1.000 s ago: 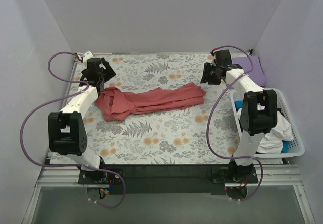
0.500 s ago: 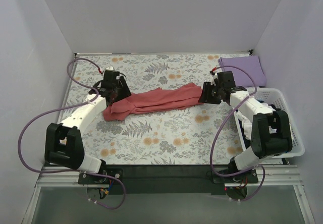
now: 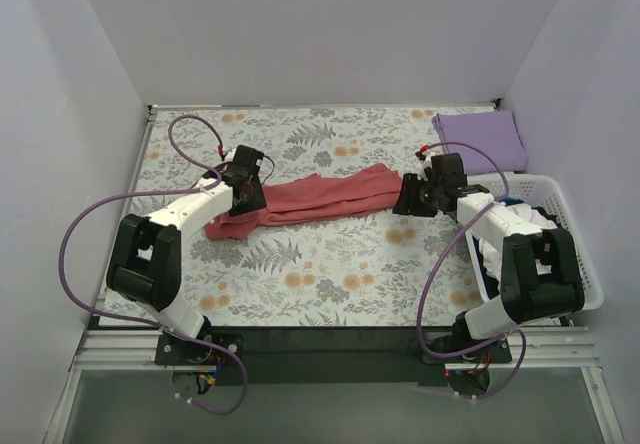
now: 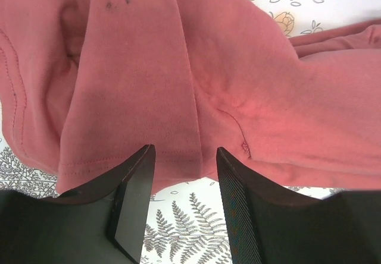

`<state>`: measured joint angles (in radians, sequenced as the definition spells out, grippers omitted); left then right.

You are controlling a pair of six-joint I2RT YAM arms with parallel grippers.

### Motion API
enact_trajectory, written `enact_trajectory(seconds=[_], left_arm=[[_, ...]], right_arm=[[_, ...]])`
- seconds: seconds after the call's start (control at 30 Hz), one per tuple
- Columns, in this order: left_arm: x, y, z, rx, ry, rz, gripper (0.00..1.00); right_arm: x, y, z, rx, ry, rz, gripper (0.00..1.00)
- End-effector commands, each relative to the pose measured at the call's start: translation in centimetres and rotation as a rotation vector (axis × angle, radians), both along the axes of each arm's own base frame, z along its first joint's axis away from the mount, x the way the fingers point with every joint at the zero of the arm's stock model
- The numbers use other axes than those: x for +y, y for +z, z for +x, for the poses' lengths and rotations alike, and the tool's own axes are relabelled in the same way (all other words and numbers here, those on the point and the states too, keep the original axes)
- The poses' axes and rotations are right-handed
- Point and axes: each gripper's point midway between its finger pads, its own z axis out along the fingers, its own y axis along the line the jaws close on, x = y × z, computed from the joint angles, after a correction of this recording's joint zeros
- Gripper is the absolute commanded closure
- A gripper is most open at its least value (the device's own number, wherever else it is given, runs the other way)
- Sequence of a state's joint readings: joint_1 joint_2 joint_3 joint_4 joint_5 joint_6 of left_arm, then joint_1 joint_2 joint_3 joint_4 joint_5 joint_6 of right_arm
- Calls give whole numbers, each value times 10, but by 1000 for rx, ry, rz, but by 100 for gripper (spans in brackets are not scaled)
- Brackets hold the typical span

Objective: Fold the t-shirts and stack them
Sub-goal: Flatten the tshirt out

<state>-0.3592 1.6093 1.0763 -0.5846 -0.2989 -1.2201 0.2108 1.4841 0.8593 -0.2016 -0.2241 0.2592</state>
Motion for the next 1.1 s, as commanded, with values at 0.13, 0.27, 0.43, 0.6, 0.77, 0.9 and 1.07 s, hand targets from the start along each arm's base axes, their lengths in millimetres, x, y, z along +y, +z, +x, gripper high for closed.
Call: enact_trajectory(seconds=[0.13, 0.27, 0.43, 0.6, 0.77, 0.9, 1.07], left_arm=[[2, 2, 8, -23, 7, 102, 56], [4, -4, 6, -11, 1, 156, 57], [4, -9, 4, -4, -12, 196, 60], [2, -15, 3, 3, -19, 233, 60], [3, -17, 0, 13, -25, 246, 65], [4, 0, 3, -27, -15, 245, 88], [10, 35, 8, -99, -5, 260, 96]], right_arm=[[5, 2, -1, -41, 24, 26, 46], [5, 0, -2, -40, 26, 25, 46], [5, -2, -4, -38, 30, 26, 46], [5, -4, -4, -35, 30, 26, 46], [4, -4, -3, -38, 27, 24, 46], [2, -3, -2, -47, 16, 8, 46], [0, -2, 0, -55, 7, -1, 46]])
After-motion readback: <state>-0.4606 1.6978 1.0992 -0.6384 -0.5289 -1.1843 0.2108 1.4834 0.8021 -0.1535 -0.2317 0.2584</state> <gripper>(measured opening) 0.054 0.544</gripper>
